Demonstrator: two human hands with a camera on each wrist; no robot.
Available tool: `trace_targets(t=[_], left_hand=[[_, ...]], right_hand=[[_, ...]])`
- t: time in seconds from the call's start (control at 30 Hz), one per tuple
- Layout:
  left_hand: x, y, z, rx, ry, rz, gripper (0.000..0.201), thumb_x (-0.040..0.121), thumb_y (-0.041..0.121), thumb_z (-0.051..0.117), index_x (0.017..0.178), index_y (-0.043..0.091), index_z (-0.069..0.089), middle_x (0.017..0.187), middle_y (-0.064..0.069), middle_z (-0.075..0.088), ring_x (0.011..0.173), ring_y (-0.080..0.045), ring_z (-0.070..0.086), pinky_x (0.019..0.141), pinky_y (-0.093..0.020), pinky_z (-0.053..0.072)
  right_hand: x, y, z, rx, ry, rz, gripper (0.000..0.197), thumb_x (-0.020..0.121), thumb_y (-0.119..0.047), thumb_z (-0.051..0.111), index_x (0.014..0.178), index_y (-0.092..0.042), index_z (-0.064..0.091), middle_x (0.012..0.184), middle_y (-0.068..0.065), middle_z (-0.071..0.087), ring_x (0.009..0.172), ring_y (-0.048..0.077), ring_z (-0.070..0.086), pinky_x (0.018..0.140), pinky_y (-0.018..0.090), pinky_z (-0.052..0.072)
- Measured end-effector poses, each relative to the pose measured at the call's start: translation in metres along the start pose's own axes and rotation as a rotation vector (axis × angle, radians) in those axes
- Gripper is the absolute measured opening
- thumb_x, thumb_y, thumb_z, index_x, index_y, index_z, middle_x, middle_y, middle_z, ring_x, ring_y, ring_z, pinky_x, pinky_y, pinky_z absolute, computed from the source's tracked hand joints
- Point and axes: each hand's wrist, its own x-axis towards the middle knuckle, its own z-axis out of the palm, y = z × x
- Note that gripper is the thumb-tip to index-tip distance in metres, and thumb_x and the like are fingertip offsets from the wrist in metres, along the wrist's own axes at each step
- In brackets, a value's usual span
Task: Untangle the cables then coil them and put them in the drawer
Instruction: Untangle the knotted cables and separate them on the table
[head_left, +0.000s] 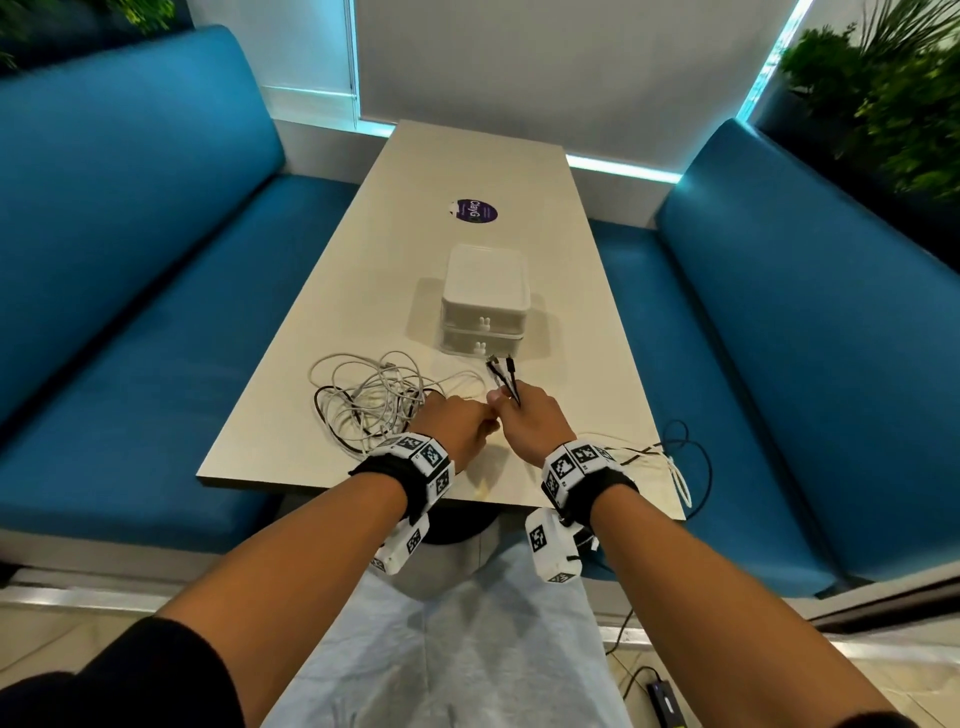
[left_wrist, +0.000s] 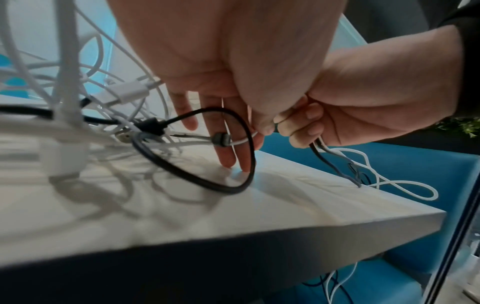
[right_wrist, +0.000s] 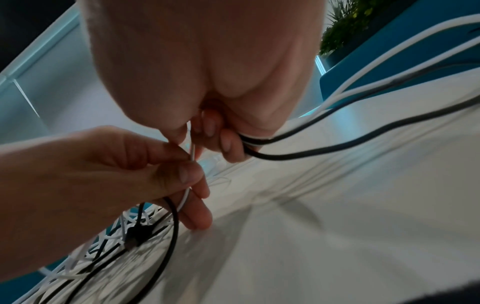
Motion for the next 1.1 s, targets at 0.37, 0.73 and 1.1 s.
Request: trace_targets(t=[0.37,0.73,1.1], left_hand=[[-0.006,-0.038,0.001,0.159,-0.055,-0.044,0.032,0.103,0.041,0.032,0.103,0.03,0.062,0.097,0.001,0.071,0.099,-0.024,0.06,0.103,-0.042,0.022],[-0.006,-0.015,0.004,0.236,-0.154,-0.003,0.028,0.103,0.034,0.031,0.105,0.029,0.058,0.086,-0.004,0.068,0.092,-0.028,0.058,0.101,-0.045,0.019],[-0.007,-0.003,0.002,0.242,-0.105,0.019,0.025,0.101,0.027,0.032,0.096,0.029,0.056,0.077,0.001,0.064,0.087,-0.026,0.061,0.096,-0.043,0.024]], right_hand=[[0.007,0.052,-0.038,-0.301,0.077,0.17,0.026,0.103,-0.018,0.037,0.117,-0.002,0.051,0.11,0.028,0.063,0.1,0.044,0.058,0.073,0.037,0.04],[0.002,0.035,-0.039,-0.059,0.067,0.07,0.027,0.103,-0.021,0.032,0.107,-0.006,0.054,0.101,0.011,0.067,0.094,0.029,0.062,0.082,0.035,0.047],[-0.009,0.001,0.001,-0.276,-0.208,-0.183,0.029,0.104,-0.03,0.035,0.103,-0.006,0.051,0.096,0.021,0.066,0.087,0.038,0.058,0.078,0.045,0.046]])
